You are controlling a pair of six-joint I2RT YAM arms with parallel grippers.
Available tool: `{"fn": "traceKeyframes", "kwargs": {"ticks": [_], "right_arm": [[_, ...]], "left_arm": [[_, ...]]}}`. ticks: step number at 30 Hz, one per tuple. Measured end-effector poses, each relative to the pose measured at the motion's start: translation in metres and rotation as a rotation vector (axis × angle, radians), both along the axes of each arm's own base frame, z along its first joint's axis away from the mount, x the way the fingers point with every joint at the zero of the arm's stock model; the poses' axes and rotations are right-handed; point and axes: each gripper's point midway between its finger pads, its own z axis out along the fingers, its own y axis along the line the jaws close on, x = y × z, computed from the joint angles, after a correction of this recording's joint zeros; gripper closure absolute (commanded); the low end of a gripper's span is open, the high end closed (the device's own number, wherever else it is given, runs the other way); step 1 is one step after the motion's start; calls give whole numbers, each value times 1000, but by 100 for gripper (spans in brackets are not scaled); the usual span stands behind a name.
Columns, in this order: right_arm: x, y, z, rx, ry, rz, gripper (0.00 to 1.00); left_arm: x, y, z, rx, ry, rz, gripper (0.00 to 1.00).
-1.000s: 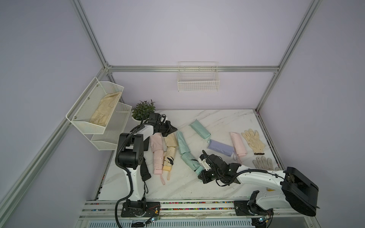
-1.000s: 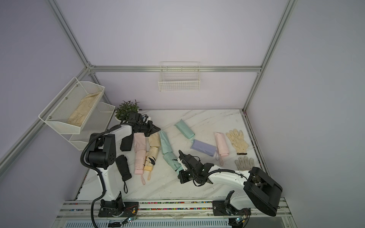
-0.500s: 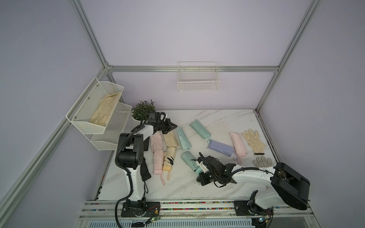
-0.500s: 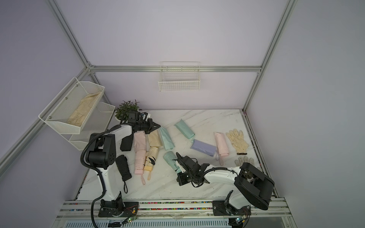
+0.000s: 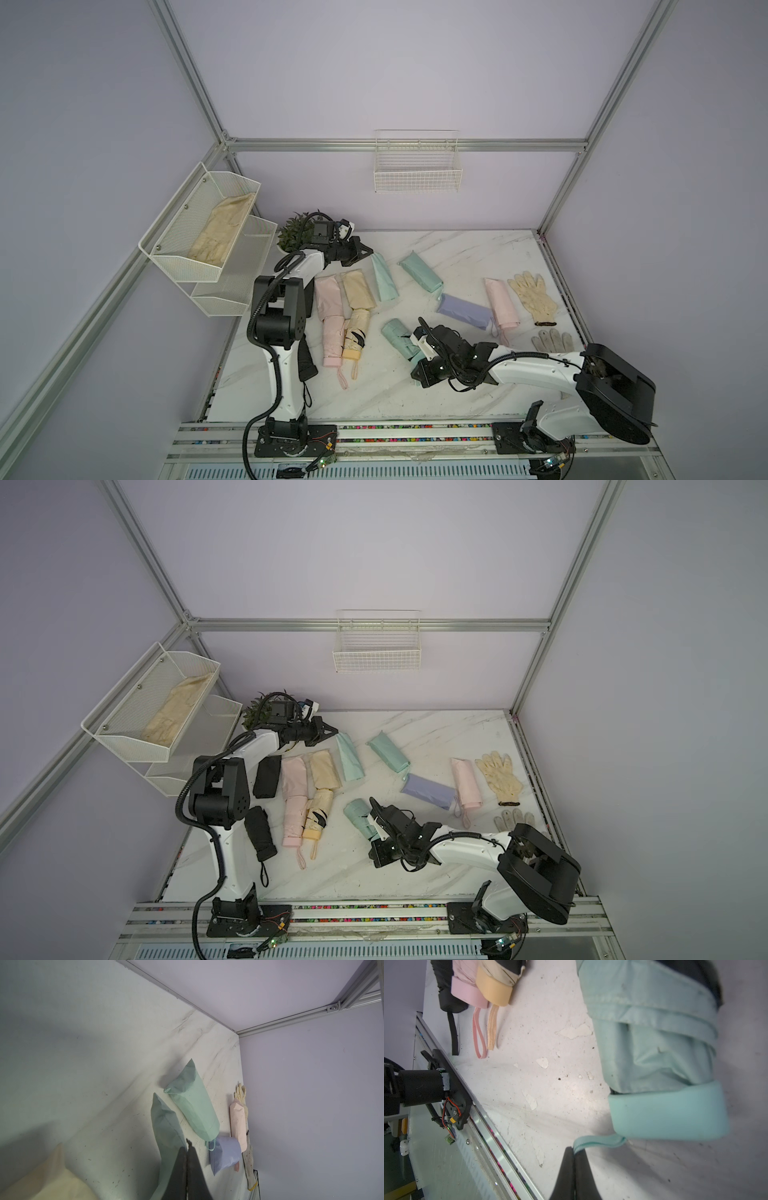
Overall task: Take umbrellas out of sleeves
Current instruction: Move the umbrella to the center of the board.
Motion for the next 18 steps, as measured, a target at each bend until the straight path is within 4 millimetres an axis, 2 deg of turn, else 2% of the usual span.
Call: {"fn": "traceKeyframes", "kwargs": {"ticks": [5, 8, 9, 11, 14, 17, 18], "right_arm": [[-4, -10, 18, 35, -39, -15, 100], [-6, -16, 20, 35, -43, -26, 100], [-7, -17, 18, 30, -40, -27, 100], [-8, -19, 13, 20, -28, -29, 100], [-10, -20, 6, 4, -9, -29, 100], [-11, -19, 1, -1, 8, -26, 100], [-12, -18, 0, 1, 15, -22, 95]], "left_arm": [[1, -1, -28, 23, 67, 7, 100], [-2, -3, -41, 43, 101, 12, 96], [-3, -3, -42, 51, 105, 14, 91], [-3, -4, -44, 71, 98, 14, 73], [-3, -2, -47, 107, 100, 19, 56], [-2, 2, -44, 140, 97, 24, 49], [0, 4, -41, 149, 92, 27, 49]]}}
